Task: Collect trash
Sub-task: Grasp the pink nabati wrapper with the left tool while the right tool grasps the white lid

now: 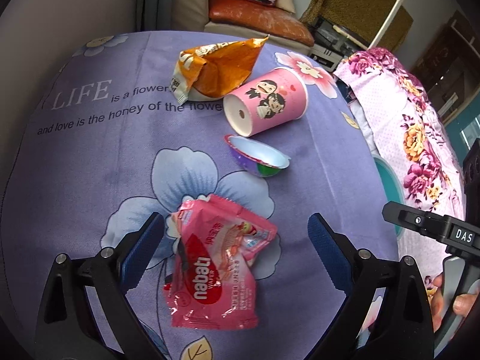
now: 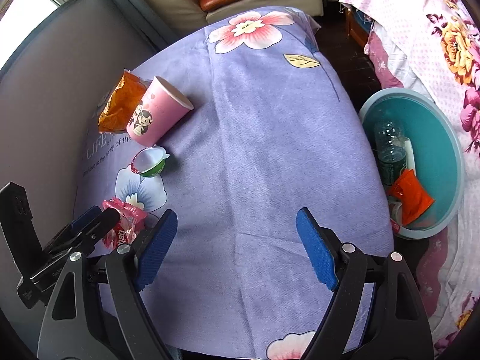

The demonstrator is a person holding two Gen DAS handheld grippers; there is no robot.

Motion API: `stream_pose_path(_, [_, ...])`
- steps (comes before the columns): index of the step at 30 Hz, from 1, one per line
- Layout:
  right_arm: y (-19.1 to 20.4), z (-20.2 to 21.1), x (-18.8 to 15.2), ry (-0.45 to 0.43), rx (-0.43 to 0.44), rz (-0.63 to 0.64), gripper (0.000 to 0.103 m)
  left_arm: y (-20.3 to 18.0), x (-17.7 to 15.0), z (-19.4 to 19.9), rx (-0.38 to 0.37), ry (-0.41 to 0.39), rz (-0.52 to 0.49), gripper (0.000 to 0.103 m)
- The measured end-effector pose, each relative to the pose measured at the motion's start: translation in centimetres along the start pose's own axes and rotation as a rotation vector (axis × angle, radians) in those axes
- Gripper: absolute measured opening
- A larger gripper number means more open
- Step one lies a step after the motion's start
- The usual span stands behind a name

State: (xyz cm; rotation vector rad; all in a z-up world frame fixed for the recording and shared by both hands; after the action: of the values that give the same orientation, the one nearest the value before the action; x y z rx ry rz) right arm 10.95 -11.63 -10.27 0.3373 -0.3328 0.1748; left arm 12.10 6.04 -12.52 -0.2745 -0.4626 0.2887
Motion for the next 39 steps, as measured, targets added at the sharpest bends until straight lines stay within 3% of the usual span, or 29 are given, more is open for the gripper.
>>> stream_pose_path(11, [3.2, -2.2, 0.2, 0.042, 0.031, 0.037, 0.078, 2.6, -2.8, -1.7, 0.011, 0.076, 0.000, 0.096])
stream_pose_path(17, [3.9, -3.4, 0.2, 0.065, 0.061, 0.027, 0.078, 2.4, -3.3, -2.3, 0.036, 0.052, -0.062, 0.096])
stream_pose_path(18, [4.1, -3.6, 0.3, 0.066, 0.069, 0.027, 0.078, 2.4, -3.3, -2.2, 0.036, 0.046, -0.075, 0.093])
stream_pose_path(20, [4.5, -4.0, 0.6, 0.067, 0.078, 0.034, 0.078, 2.5, -3.4, -2.1, 0.058, 0.029, -0.099, 0.078])
stream_pose_path(22, [4.9, -4.5, 0.9, 0.069, 0.083, 0.038, 0.078, 2.8, -3.3, -1.9, 0.073, 0.013, -0.103, 0.054])
stream_pose_path(24, [5.4, -4.9, 1.5, 0.063, 0.095, 0.042, 0.078, 2.9, -2.9, -1.6, 0.039, 0.007, -0.079, 0.042])
stream_pose_path(25, [5.6, -5.0, 1.8, 0.057, 0.096, 0.044, 0.078, 3.0, -2.5, -1.5, 0.030, 0.002, -0.065, 0.024])
stream_pose_path(26, [5.9, -5.1, 2.2, 0.050, 0.097, 0.047, 0.078, 3.3, -1.9, -1.3, 0.018, -0.002, -0.044, 0.017])
stream_pose_path(30, [7.2, -5.9, 4.4, 0.016, 0.100, 0.082, 0.077, 4.6, 0.5, -1.1, 0.004, -0.020, 0.019, 0.017])
stream_pose_path(32, [7.7, -6.7, 5.2, 0.023, 0.104, 0.088, 0.062, 5.0, 1.5, -1.0, -0.004, -0.030, 0.040, 0.017])
stream_pose_path(34, [8.2, -7.8, 6.1, 0.040, 0.110, 0.094, 0.054, 5.3, 2.2, -0.9, -0.002, -0.041, 0.050, 0.017])
stream_pose_path(39, [9.4, -10.4, 7.0, 0.090, 0.107, 0.114, 0.049, 5.6, 3.0, -1.5, -0.010, -0.027, 0.056, 0.017])
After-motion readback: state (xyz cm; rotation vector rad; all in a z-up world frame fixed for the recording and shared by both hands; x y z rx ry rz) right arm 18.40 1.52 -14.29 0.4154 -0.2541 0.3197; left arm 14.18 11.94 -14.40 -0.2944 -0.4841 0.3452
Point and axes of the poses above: each gripper's, at about its wrist camera, not at the fingertips, and z roughly against the way its jaws point, y to its left, x to its top, the point moved 9 cm from there along -z, roughly the way its jaws point, and after that the axes turned 11 degrees about z, right-handed, at the moved point
